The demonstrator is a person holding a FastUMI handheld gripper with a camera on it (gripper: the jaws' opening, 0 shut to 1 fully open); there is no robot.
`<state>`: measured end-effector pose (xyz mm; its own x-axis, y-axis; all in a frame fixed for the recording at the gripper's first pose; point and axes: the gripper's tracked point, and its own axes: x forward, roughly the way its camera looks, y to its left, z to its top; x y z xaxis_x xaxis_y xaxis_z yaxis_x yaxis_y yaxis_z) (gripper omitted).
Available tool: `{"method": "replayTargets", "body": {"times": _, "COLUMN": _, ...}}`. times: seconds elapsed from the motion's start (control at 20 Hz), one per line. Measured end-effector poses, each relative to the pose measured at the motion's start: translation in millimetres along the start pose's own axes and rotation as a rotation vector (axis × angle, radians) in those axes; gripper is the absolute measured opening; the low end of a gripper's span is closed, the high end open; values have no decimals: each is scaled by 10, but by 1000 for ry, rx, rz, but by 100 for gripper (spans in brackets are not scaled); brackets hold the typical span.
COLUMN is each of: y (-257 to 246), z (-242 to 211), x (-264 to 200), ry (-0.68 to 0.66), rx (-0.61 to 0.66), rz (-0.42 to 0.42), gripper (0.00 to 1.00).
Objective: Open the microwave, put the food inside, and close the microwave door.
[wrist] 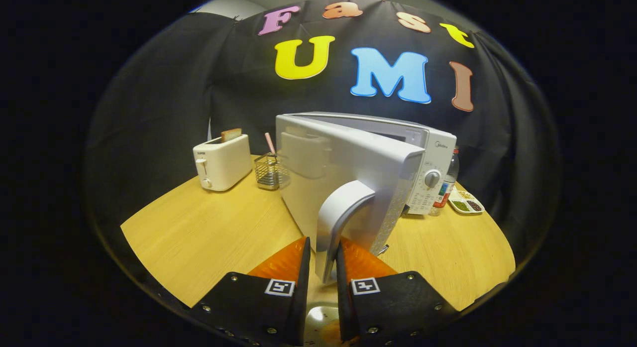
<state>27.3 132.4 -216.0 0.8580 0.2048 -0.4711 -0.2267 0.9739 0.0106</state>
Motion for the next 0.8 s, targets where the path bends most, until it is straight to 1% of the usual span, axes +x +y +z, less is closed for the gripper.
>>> {"method": "replayTargets", "body": {"times": 0.3, "y": 632, "z": -46, "x": -116, "ry": -2, "rx": -32, "rz": 77, "gripper": 28}}
{"method": "replayTargets", "body": {"times": 0.5, "y": 853, "z": -46, "x": -124, "ry": -4, "rx": -76, "rz": 48, "gripper": 28}}
{"method": "replayTargets", "body": {"times": 0.8, "y": 1101, "z": -43, "x": -140, "ry": 21, "rx": -75, "rz": 3, "gripper": 28}}
